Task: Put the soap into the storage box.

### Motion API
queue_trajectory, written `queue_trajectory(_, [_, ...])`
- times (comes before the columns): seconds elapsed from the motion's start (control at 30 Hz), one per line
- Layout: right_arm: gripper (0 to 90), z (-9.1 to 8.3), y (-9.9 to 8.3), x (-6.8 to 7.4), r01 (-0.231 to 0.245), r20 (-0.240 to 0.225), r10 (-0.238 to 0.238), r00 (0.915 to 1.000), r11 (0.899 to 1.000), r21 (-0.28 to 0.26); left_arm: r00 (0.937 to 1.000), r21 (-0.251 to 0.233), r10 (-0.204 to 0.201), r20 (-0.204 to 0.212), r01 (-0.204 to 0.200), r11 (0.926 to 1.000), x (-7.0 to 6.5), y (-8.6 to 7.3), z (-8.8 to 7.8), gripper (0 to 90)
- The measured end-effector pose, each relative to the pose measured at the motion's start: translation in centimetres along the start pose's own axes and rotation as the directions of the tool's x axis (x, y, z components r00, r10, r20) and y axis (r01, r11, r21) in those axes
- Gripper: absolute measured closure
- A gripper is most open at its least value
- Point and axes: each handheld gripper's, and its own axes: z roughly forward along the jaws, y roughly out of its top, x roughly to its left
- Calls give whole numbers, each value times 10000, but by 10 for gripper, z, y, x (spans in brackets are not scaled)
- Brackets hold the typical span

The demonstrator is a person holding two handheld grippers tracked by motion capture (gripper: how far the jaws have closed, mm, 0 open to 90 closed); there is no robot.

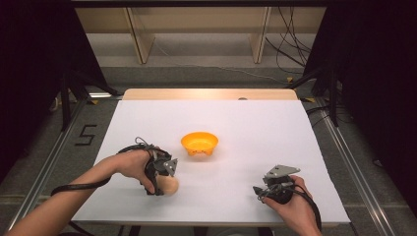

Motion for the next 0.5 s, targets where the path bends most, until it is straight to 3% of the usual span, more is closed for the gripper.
queue_trajectory(0.3, [509, 0, 0, 1, -9, -6, 9, 10000, 9999, 120, 10000, 156, 62, 7, -62, 9999, -1, 2, 8, 216])
queue_trajectory(0.37, [508, 2, 0, -1, 193, 3, -193, 9998, 9998, 63, 9999, 293, 159, 43, -160, 9994, 0, 1, 8, 220])
queue_trajectory(0.47, [507, 2, 0, -1, 247, -74, -247, 9997, 9997, 94, 9999, 72, -142, 49, 142, 9999, -2, 1, 10, 241])
queue_trajectory(0.5, [506, 2, 0, 0, 219, -110, -218, 9997, 9997, 108, 9997, 444, 252, 32, -254, 9987, 1, 1, 9, 244])
